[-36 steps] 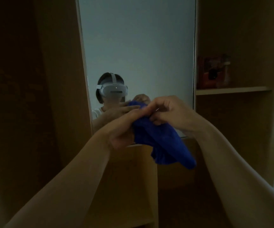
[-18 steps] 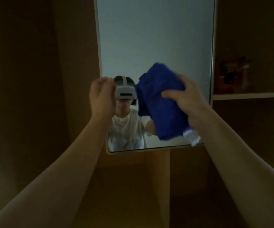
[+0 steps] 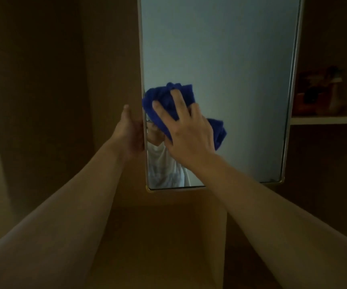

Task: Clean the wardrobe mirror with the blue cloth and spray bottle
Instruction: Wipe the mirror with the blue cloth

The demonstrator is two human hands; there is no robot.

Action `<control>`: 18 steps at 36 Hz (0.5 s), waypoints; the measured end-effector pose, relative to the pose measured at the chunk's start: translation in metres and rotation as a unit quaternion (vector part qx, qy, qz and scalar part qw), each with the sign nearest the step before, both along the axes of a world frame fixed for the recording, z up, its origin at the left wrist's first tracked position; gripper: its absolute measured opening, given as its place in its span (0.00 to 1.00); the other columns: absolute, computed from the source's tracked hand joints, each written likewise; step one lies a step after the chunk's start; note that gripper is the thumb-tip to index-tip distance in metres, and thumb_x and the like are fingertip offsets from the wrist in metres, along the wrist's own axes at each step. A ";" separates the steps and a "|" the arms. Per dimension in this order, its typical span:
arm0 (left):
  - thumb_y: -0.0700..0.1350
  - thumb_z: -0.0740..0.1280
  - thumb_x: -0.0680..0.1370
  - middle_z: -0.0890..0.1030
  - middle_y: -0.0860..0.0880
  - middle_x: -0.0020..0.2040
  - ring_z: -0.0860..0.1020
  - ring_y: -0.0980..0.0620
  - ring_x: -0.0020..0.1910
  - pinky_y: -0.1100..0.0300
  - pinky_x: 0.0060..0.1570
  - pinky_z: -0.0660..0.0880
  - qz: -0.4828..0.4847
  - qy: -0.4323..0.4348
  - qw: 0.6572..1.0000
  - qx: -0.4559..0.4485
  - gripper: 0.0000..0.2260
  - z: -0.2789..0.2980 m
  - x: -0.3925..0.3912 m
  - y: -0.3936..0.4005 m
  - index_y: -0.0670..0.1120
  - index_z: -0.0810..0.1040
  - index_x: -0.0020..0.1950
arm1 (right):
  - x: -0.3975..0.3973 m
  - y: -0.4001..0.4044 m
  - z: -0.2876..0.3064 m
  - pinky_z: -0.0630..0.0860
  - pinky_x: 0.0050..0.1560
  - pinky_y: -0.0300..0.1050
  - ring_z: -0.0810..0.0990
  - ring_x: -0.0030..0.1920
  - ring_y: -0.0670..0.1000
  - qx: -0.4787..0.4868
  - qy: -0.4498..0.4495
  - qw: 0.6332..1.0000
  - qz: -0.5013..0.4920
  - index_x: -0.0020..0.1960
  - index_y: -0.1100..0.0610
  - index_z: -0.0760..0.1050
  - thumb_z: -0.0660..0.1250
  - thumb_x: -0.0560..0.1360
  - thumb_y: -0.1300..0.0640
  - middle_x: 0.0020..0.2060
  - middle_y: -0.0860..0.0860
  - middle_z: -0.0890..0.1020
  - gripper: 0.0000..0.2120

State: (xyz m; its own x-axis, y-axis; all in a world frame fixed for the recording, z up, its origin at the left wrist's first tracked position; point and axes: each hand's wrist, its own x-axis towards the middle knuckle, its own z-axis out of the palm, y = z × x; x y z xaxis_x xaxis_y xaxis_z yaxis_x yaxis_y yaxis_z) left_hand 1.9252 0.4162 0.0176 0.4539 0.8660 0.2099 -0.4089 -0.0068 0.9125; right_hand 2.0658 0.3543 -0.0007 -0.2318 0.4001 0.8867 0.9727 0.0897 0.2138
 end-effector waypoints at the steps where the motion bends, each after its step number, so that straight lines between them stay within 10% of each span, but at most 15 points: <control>1: 0.68 0.44 0.76 0.83 0.42 0.47 0.83 0.47 0.44 0.56 0.37 0.79 0.001 0.000 1.000 0.001 0.36 0.001 -0.001 0.003 0.44 0.82 0.48 | 0.001 -0.002 -0.006 0.76 0.45 0.50 0.71 0.59 0.62 -0.010 -0.004 1.000 0.005 0.74 0.48 0.61 0.70 0.69 0.52 0.73 0.59 0.61 0.35; 12: 0.64 0.47 0.78 0.82 0.48 0.29 0.81 0.52 0.27 0.63 0.24 0.75 0.152 0.071 0.985 0.034 0.26 0.003 0.011 0.019 0.45 0.74 0.48 | -0.013 -0.007 -0.091 0.75 0.28 0.43 0.76 0.50 0.58 -0.082 0.060 0.992 0.073 0.73 0.50 0.59 0.72 0.65 0.45 0.70 0.60 0.60 0.41; 16: 0.65 0.50 0.77 0.79 0.46 0.55 0.81 0.46 0.49 0.54 0.46 0.79 0.206 0.096 0.974 0.022 0.29 0.003 0.018 0.012 0.46 0.70 0.67 | -0.018 -0.010 -0.101 0.77 0.34 0.45 0.75 0.51 0.56 -0.095 0.080 0.989 0.075 0.73 0.50 0.60 0.63 0.70 0.42 0.70 0.60 0.63 0.34; 18: 0.66 0.51 0.76 0.66 0.41 0.69 0.65 0.40 0.67 0.46 0.64 0.66 0.239 0.112 0.964 0.016 0.34 0.002 0.021 0.011 0.43 0.62 0.72 | -0.015 -0.012 -0.104 0.75 0.47 0.52 0.74 0.52 0.56 -0.092 0.061 0.991 0.070 0.73 0.51 0.62 0.62 0.70 0.43 0.70 0.58 0.65 0.33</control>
State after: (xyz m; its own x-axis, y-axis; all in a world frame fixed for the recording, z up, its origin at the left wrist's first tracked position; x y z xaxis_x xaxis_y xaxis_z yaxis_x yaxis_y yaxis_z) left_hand 1.9458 0.4272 0.0195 0.0418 0.9821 0.1836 -0.1447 -0.1759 0.9737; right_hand 2.0508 0.3422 -0.1044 -0.1926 0.5282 0.8270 0.9654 0.2528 0.0634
